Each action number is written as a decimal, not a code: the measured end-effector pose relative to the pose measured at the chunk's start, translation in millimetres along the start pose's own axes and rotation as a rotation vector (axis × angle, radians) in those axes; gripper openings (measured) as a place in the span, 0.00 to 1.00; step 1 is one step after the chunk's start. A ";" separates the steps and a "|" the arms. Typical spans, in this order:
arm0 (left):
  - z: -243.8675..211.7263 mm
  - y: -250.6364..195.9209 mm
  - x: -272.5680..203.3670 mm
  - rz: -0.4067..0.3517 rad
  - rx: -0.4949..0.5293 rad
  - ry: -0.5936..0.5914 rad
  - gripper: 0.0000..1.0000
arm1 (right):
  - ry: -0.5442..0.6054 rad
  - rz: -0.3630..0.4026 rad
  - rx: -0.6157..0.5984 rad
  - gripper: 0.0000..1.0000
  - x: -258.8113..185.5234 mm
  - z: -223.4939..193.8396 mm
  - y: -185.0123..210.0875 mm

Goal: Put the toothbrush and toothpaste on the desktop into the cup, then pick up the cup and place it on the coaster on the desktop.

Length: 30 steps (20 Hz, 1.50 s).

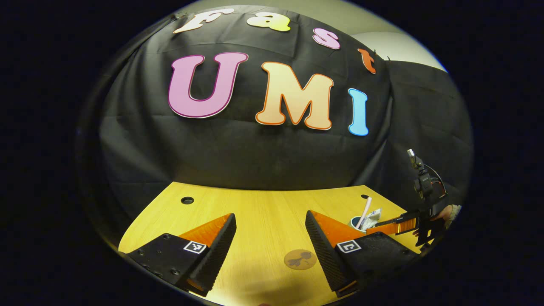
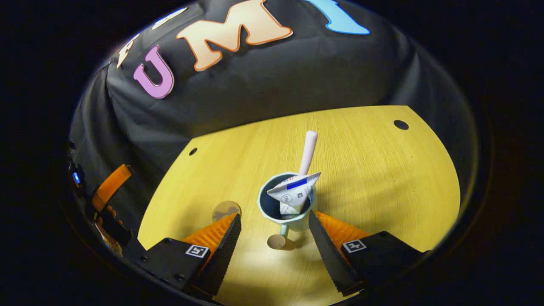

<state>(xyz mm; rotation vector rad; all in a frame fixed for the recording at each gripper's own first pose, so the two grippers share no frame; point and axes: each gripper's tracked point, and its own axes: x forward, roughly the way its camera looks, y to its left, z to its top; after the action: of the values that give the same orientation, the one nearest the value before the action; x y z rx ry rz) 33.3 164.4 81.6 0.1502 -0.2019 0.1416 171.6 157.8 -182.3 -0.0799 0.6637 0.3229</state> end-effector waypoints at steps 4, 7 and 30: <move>-3.0 14.4 -9.6 0.030 -0.013 0.015 0.95 | 0.141 -0.077 -0.051 0.98 10.1 -19.8 -14.8; -6.5 22.9 -12.8 0.030 -0.022 0.033 0.95 | 0.241 -0.127 -0.035 0.92 18.0 -31.7 -21.0; -31.3 51.2 -27.0 0.055 -0.088 0.098 0.95 | 0.450 -0.246 -0.060 0.22 47.9 -52.7 -34.1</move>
<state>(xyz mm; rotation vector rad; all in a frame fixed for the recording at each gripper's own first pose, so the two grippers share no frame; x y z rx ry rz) 5.1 216.2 52.4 0.0497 -0.1140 0.1942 186.7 129.1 -254.3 -0.2950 1.0784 0.0851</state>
